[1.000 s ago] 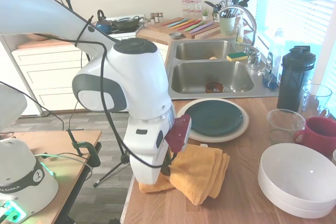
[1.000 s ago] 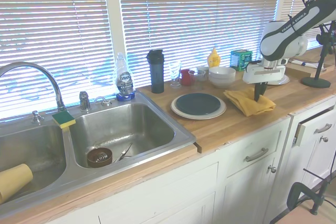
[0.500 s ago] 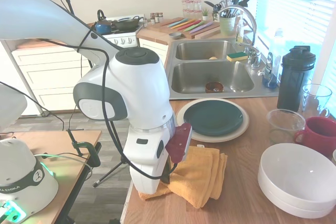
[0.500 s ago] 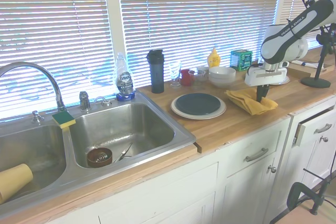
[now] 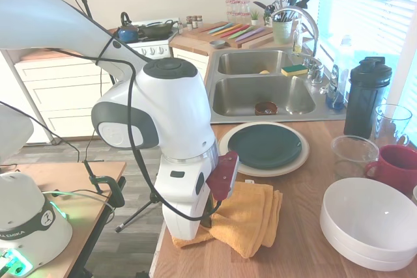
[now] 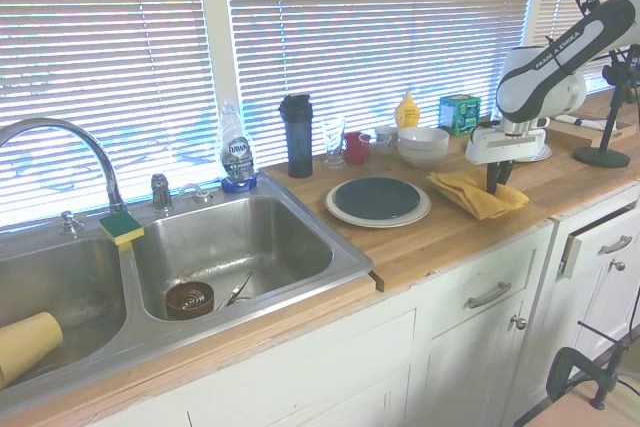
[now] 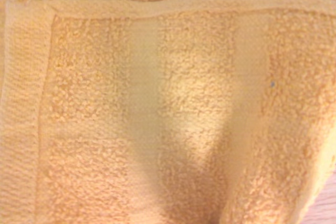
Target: Wipe the blue plate in clockwise motion
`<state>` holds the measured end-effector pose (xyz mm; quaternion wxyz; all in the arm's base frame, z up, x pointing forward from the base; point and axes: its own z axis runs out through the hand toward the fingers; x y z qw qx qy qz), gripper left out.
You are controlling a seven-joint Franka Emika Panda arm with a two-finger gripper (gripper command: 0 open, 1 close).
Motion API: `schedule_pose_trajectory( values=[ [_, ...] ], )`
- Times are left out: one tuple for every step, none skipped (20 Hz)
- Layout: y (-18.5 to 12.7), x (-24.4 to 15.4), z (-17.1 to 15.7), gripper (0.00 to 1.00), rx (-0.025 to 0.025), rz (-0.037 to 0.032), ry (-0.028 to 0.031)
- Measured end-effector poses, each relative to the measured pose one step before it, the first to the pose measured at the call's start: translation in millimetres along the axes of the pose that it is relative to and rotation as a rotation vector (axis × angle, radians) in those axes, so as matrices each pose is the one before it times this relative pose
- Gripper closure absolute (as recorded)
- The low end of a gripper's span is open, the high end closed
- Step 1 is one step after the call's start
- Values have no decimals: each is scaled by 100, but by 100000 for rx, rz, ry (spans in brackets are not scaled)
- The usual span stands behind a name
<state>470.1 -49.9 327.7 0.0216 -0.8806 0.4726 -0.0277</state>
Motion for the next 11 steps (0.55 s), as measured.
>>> schedule_pose_trajectory(
  values=[
    [-28, 22, -39, 0, 146, -184, 372],
    [-16, 10, -63, 0, 9, -253, 370],
    [-36, -19, -137, 0, 32, -263, 478],
    [-86, -76, -236, 0, 195, -268, 553],
    [-136, -125, -322, 0, 108, -541, 914],
    [-223, -226, -392, 0, -1, -560, 1323],
    [-295, -315, -415, 0, 268, -598, 1045],
    [-316, -364, -441, 0, 482, -740, 739],
    [-331, -394, -423, 0, 618, -912, 512],
    [-346, -417, -440, 0, 653, -871, 505],
    [-271, -370, -412, 0, 583, -682, 477]
  ],
)
